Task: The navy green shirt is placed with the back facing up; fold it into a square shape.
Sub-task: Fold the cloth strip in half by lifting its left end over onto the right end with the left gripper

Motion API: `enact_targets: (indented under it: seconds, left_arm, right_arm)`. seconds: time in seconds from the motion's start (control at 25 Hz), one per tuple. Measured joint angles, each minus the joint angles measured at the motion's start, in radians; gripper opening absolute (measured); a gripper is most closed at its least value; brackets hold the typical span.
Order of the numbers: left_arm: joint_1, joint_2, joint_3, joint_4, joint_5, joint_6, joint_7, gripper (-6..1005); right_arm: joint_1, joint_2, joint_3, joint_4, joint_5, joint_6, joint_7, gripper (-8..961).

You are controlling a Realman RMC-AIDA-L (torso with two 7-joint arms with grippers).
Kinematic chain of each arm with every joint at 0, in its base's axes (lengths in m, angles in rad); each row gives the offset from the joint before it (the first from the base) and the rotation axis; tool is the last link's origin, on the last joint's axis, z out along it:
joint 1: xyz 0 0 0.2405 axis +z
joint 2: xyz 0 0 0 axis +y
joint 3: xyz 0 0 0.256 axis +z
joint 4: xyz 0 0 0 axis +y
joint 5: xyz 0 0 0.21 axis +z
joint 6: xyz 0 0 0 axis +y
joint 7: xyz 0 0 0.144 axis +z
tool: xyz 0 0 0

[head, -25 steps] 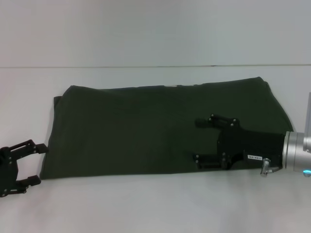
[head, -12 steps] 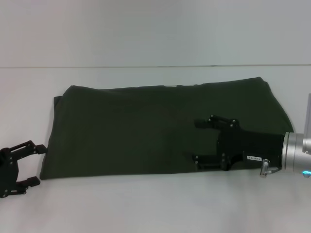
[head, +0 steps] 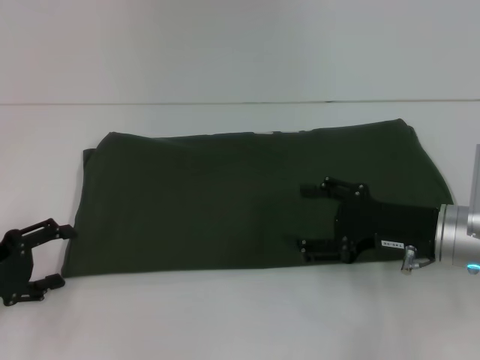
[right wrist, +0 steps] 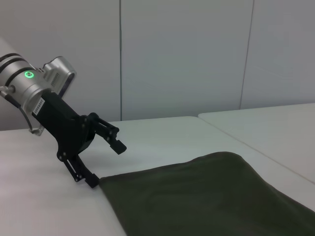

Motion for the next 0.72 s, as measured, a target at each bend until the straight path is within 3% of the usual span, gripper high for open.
enact_targets:
  seconds: [0.44,0.72]
  left_arm:
    - [-0.015,0.0,0.017,-0.028,0.001,-0.033,0.0,949]
    - [-0.062,0.007,0.017,-0.056,-0.001,-0.059,0.006,949]
  right_arm:
    - [-0.002,0.0,-0.001,0.001,0.0,-0.001,0.006,939]
    - [-0.002,0.001,-0.001,0.003,0.0,-0.007,0.008,940]
